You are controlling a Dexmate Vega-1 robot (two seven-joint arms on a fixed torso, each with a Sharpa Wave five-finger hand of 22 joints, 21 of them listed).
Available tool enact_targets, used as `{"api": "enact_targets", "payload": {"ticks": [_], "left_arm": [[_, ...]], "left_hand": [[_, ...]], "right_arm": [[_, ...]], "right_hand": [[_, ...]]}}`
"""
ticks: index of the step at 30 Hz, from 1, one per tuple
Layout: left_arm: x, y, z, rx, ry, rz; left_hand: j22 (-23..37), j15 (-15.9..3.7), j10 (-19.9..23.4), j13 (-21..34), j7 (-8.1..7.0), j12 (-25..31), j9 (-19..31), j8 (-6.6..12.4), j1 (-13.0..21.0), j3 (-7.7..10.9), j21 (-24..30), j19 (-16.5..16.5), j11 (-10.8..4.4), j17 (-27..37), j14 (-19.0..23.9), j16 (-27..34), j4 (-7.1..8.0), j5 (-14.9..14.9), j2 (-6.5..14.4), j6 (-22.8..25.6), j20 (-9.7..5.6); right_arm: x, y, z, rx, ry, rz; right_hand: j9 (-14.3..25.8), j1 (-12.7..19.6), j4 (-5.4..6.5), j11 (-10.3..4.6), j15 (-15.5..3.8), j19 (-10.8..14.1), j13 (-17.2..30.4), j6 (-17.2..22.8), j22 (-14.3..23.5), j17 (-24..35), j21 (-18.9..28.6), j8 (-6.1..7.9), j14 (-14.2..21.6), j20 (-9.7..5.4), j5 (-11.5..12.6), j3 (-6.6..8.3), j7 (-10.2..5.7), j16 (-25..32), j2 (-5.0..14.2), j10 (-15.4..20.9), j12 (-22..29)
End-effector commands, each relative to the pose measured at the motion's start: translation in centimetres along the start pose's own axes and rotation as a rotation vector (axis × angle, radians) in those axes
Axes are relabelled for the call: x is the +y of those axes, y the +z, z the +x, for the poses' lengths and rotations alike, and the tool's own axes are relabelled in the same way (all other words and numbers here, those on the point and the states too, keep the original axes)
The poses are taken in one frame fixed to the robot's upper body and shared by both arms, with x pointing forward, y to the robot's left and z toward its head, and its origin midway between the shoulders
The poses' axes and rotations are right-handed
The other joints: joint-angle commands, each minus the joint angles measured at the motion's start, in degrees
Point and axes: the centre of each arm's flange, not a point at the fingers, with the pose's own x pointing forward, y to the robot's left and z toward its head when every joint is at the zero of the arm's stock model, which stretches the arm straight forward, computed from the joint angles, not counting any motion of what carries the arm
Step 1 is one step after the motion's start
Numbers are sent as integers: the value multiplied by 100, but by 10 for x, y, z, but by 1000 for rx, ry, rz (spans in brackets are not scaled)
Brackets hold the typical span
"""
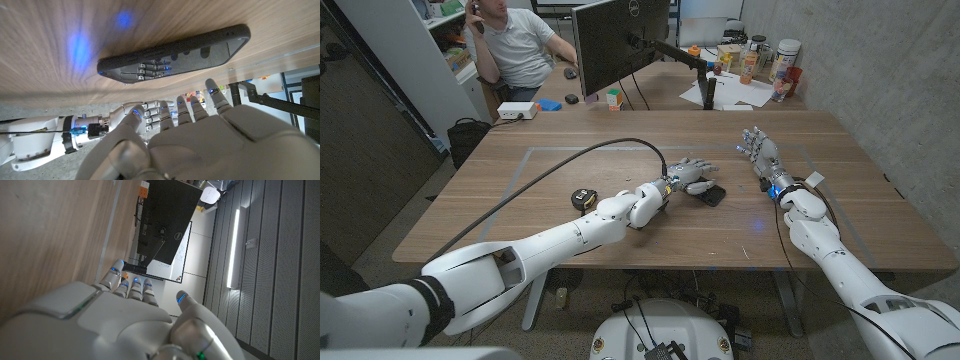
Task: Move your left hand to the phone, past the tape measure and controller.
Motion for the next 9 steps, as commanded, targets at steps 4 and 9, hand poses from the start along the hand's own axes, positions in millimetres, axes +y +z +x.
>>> {"api": "enact_targets", "payload": {"ticks": [4, 9], "left_arm": [[-1, 3, 2, -11, -6, -3], [-2, 4, 2, -16, -10, -6]], "left_hand": [[25, -21, -43, 21, -3, 39, 27, 42, -73, 9, -6, -18, 8, 29, -40, 11, 34, 0, 121, -4, 21], [25, -25, -44, 21, -3, 41, 26, 44, -76, 2, -14, -15, 8, 32, -44, 11, 40, 4, 126, -3, 20]], "right_arm": [[-1, 0, 0, 1, -1, 2], [-2, 0, 0, 0, -1, 3]], "right_hand": [[10, -3, 0, 49, 46, -274, 18, 47, 25, 16, -14, -2, 8, -178, 33, -11, 6, 12, 631, 29, -11], [10, -3, 0, 45, 47, -271, 18, 47, 25, 16, -21, -3, 10, -174, 33, -15, 6, 11, 631, 27, -14]]}}
